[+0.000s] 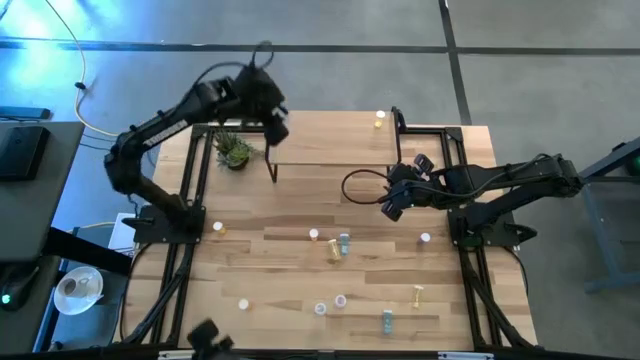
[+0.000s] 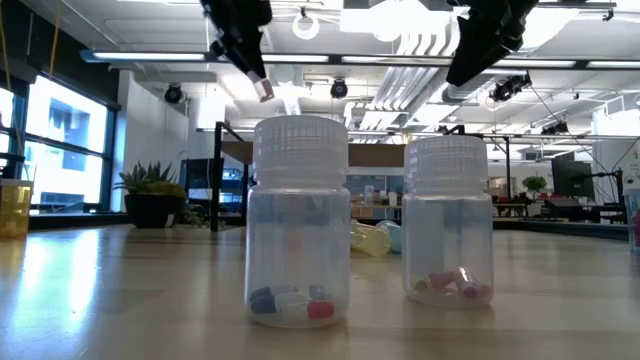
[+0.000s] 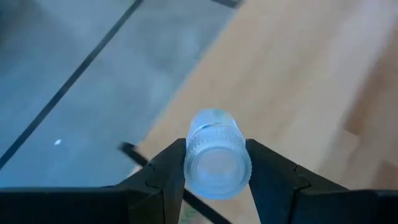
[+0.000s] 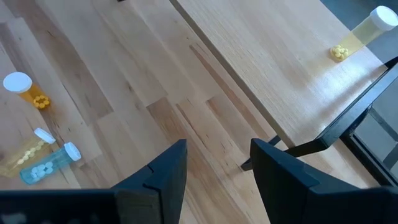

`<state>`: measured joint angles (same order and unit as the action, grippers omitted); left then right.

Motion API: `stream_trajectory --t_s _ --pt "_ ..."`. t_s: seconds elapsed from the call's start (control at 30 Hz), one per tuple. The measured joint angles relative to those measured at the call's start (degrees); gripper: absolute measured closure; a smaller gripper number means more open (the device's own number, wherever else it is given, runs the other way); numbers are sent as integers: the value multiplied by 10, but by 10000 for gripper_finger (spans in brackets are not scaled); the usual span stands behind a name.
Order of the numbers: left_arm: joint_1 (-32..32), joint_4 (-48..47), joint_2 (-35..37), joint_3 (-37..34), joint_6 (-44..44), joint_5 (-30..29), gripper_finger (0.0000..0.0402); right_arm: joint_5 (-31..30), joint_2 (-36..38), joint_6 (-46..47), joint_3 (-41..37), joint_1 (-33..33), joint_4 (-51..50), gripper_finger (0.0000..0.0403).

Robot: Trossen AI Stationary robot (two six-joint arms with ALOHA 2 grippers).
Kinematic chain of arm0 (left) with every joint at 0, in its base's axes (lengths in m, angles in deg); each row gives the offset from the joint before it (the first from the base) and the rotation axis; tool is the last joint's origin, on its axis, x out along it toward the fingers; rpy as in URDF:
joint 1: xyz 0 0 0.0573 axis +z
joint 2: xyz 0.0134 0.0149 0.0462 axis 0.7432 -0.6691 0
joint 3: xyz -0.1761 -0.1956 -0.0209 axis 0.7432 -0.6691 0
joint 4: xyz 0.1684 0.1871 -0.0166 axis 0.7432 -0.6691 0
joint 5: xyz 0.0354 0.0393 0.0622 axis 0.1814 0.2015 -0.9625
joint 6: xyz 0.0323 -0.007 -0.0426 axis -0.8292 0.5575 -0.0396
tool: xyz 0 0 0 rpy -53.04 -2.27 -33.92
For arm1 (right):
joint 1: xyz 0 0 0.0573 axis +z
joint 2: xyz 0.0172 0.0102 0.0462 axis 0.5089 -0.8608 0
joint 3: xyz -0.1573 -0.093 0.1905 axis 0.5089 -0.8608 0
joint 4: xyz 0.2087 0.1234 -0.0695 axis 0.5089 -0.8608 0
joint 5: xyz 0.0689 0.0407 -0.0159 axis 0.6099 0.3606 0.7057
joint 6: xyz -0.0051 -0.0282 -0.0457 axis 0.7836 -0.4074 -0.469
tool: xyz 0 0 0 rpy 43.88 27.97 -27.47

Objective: Pick and place medicine bottles onto shelf by color
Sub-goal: Put the top transparent pill bottle on the shelf

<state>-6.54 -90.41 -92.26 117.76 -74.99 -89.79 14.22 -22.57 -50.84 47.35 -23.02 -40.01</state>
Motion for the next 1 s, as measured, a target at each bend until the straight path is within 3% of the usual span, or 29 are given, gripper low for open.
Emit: stream_trajectory --t_s 0.17,0.37,1.0 --pt "49 -56 -70 85 8 2 262 0 0 0 0 0 0 236" --pt "81 -130 -144 163 46 54 263 0 0 0 0 0 0 236" --pt "71 -168 -231 174 79 65 263 0 -15 10 1 0 2 236"
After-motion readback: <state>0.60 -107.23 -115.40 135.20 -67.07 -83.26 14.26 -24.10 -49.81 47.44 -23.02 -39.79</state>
